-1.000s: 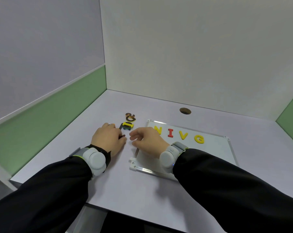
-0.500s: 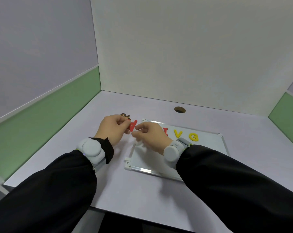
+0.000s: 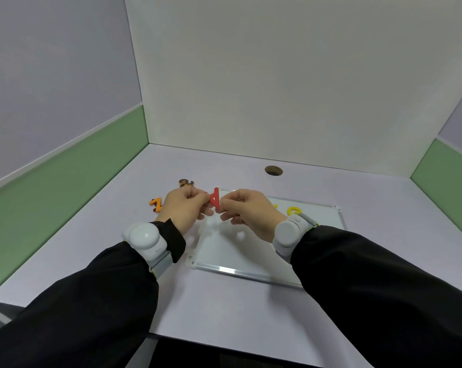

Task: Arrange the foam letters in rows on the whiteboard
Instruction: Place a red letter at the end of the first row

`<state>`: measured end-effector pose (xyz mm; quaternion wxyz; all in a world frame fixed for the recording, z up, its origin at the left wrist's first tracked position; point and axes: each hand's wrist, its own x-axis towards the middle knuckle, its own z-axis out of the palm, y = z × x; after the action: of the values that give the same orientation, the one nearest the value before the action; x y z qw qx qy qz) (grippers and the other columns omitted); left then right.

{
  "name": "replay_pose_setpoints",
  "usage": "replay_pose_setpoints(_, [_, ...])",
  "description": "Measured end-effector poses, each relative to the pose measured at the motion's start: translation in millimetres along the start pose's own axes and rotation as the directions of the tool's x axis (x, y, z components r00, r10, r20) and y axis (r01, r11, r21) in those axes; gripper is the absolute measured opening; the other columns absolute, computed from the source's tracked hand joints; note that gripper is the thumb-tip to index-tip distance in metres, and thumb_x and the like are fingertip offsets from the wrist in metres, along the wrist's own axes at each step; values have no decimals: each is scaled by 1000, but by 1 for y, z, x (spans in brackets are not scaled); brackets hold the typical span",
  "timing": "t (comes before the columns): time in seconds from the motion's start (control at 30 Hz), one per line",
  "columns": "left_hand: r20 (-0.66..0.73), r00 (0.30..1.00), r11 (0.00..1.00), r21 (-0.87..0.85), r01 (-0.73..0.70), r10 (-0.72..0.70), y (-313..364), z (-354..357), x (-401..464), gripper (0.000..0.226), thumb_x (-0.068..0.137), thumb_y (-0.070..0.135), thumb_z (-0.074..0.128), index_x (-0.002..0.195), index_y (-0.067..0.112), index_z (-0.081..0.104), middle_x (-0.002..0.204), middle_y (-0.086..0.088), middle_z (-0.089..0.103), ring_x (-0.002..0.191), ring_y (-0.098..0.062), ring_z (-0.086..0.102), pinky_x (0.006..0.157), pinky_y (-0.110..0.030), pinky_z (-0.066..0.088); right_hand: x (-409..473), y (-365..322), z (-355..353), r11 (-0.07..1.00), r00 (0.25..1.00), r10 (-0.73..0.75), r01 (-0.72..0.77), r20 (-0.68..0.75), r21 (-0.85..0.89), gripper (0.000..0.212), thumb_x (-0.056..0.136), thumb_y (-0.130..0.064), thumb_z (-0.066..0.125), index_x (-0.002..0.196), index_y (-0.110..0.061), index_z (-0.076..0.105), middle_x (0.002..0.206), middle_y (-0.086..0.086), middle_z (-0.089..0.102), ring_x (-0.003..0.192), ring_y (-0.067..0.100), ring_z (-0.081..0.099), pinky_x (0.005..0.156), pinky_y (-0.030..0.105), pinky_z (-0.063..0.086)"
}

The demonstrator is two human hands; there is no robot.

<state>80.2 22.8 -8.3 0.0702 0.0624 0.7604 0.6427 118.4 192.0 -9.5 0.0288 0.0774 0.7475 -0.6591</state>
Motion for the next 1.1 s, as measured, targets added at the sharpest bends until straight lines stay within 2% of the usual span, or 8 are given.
replay_pose_setpoints(0.13, [66, 998, 999, 46, 15, -18, 4, 15, -5, 14, 94, 16, 56, 91, 6, 64, 84, -9, 75, 69, -19, 69, 65, -33, 50, -5, 3, -12, 999, 996, -51, 52, -72, 9, 19, 86, -12, 72, 102, -3, 69, 84, 7, 74, 72, 15, 65, 66, 24, 49])
replay_pose_setpoints(0.33, [181, 983, 970, 233, -73, 30, 9, 41, -20, 18, 94, 20, 58, 89, 4, 66, 79, -4, 75, 60, -14, 65, 56, -23, 44, -11, 7, -41, 981, 991, -3, 29, -135, 191, 8, 89, -13, 71, 96, -9, 70, 86, 7, 72, 75, 17, 64, 67, 25, 48])
replay_pose_setpoints(0.57, [278, 960, 964, 245, -103, 32, 15, 81, -30, 15, 93, 22, 58, 89, 13, 69, 77, -2, 75, 55, -12, 63, 56, -21, 43, -21, 4, -76, 994, 980, 3, 19, -198, 106, 14, 85, -4, 71, 97, -10, 74, 83, 5, 71, 69, 16, 63, 72, 30, 46])
replay_pose_setpoints(0.63, [332, 943, 962, 251, -106, 18, 17, 94, -35, 15, 92, 20, 56, 92, 15, 70, 79, -2, 75, 57, -12, 64, 58, -23, 44, -24, 4, -89, 997, 976, 9, 6, -217, 72, 14, 84, -2, 70, 96, -9, 75, 81, 6, 70, 67, 16, 61, 70, 29, 44])
replay_pose_setpoints(0.77, [438, 899, 941, 305, -150, 1, 19, 121, -47, 35, 90, 21, 56, 125, 17, 61, 84, 1, 75, 61, -9, 66, 66, -23, 49, -33, 7, -117, 1000, 973, 10, -5, -231, 20, 13, 83, 0, 69, 91, -8, 75, 80, 8, 70, 65, 18, 58, 66, 28, 45])
replay_pose_setpoints(0.93, [509, 861, 932, 306, -194, 12, 24, 159, -56, 22, 88, 21, 57, 109, 16, 61, 89, -2, 75, 69, -15, 69, 71, -25, 51, -48, 18, -151, 997, 983, -18, 4, -183, -80, 12, 84, -1, 69, 95, -5, 73, 74, 3, 69, 63, 14, 57, 62, 27, 43])
replay_pose_setpoints(1.03, [539, 842, 923, 319, -215, 10, 24, 178, -56, 23, 88, 21, 56, 110, 17, 61, 89, -2, 75, 73, -20, 71, 74, -28, 55, -53, 21, -169, 997, 976, -18, 2, -218, -74, 12, 83, 2, 69, 91, -6, 73, 73, 3, 68, 60, 13, 56, 62, 28, 42])
replay_pose_setpoints(1.1, [544, 839, 901, 360, -240, 6, 23, 188, -53, 36, 89, 22, 55, 124, 17, 60, 94, -2, 74, 82, -21, 70, 84, -33, 56, -54, 22, -181, 997, 962, -22, 1, -273, -78, 13, 83, 2, 69, 88, -8, 73, 75, 4, 69, 62, 15, 57, 63, 28, 43])
